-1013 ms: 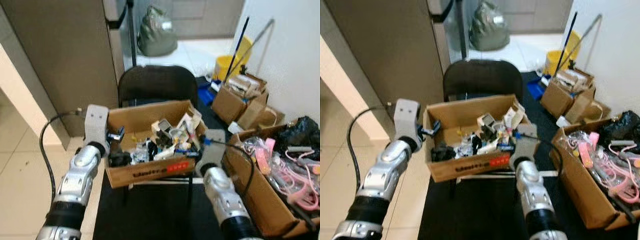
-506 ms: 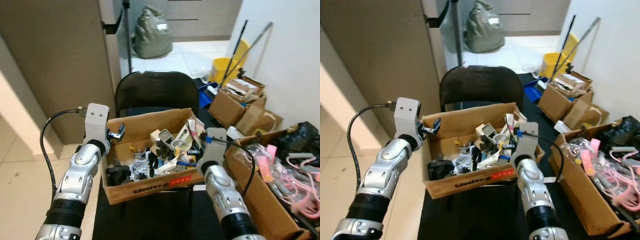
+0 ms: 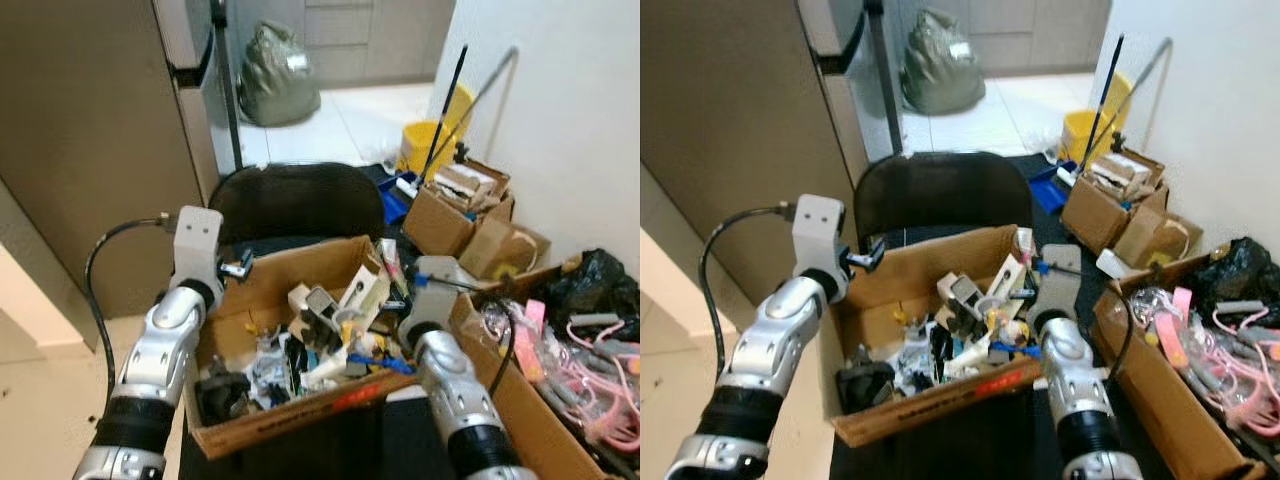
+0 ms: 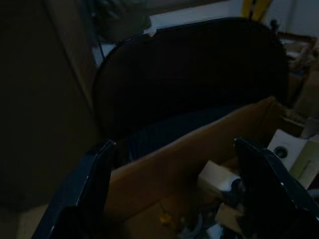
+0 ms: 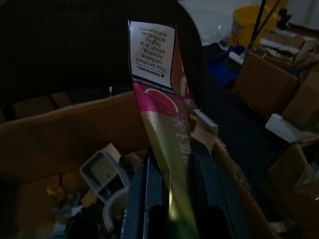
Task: Picking trash to rubbish bin
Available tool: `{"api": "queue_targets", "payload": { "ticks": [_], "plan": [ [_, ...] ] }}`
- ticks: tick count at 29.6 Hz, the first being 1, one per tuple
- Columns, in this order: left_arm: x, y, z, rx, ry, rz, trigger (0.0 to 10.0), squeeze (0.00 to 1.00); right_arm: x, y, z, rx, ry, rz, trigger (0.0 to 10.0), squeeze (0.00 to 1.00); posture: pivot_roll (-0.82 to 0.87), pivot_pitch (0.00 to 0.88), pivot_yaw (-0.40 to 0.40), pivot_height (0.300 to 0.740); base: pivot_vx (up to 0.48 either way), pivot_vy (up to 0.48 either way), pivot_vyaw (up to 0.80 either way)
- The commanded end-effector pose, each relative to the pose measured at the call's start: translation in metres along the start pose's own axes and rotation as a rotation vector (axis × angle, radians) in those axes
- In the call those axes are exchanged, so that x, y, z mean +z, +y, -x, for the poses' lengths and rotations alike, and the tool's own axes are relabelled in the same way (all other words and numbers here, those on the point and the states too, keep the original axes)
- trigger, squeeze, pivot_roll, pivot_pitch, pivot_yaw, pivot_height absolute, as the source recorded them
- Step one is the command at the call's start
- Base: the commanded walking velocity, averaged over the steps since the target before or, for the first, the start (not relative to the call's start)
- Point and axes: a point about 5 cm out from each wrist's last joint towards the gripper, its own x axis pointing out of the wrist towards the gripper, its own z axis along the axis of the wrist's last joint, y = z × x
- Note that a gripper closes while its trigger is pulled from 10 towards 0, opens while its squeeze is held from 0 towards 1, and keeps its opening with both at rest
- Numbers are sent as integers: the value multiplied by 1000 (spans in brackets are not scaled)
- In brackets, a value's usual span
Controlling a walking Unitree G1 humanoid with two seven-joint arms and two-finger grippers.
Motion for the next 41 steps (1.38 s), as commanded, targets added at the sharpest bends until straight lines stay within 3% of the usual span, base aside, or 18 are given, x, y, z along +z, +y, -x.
{"api": "queue_targets", "payload": {
  "ticks": [1,5,10,11,14,15,18,19,21,25,33,34,36,37,39,40,41],
  "plan": [
    [-5,-1,2,-31,11,-2,10000,0,-5,3,1,8,18,4,10000,0,22,90,35,740,0,0,0],
    [-6,-12,5,-160,9,5,10000,0,-4,3,0,16,15,15,10000,0,24,88,35,740,0,0,0],
    [-14,-31,23,-462,48,-155,10000,0,0,4,-3,62,3,65,10000,0,25,88,35,740,0,0,0],
    [-14,-31,23,-462,48,-155,10000,0,0,4,-3,62,3,65,10000,0,25,88,35,740,0,0,0],
    [-8,-32,41,-663,71,-84,10000,16,1,11,-6,185,18,115,10000,0,31,89,29,740,0,0,0],
    [-8,-32,41,-663,71,-84,10000,16,1,11,-6,185,18,115,10000,0,31,89,29,740,0,0,0],
    [-5,-33,53,-799,109,-42,10000,4,-2,25,-8,325,57,192,10000,0,37,88,29,740,0,0,0],
    [-5,-33,53,-799,109,-42,10000,4,-2,25,-8,325,57,192,10000,0,37,88,29,740,0,0,0],
    [-3,-35,58,-855,123,-9,10000,0,-3,36,-8,437,76,231,10000,0,37,87,30,740,0,0,0],
    [-4,-36,61,-889,161,-27,10000,0,-4,47,-7,526,95,258,10000,0,40,86,30,740,0,0,0],
    [-5,-35,65,-913,202,-29,10000,0,-3,46,-11,495,92,272,10000,0,42,85,30,740,0,0,0],
    [-5,-35,65,-914,206,-30,10000,0,-3,45,-12,487,97,251,10000,282,42,85,30,740,0,0,0],
    [-5,-35,65,-914,206,-30,10000,0,-3,45,-12,487,97,251,10000,282,42,85,30,740,0,0,0],
    [-5,-35,65,-913,211,-31,10000,0,-4,43,-12,473,105,229,10000,1000,42,85,30,740,0,0,0],
    [-5,-34,65,-911,216,-33,10000,0,-4,41,-13,451,103,230,10000,1000,44,87,31,740,0,0,0],
    [-5,-34,66,-908,222,-37,10000,0,-3,38,-14,422,103,234,10000,851,44,87,31,740,0,0,0],
    [-5,-34,66,-908,222,-37,10000,0,-3,38,-14,422,103,234,10000,851,44,87,31,740,0,0,0]
  ]
}}
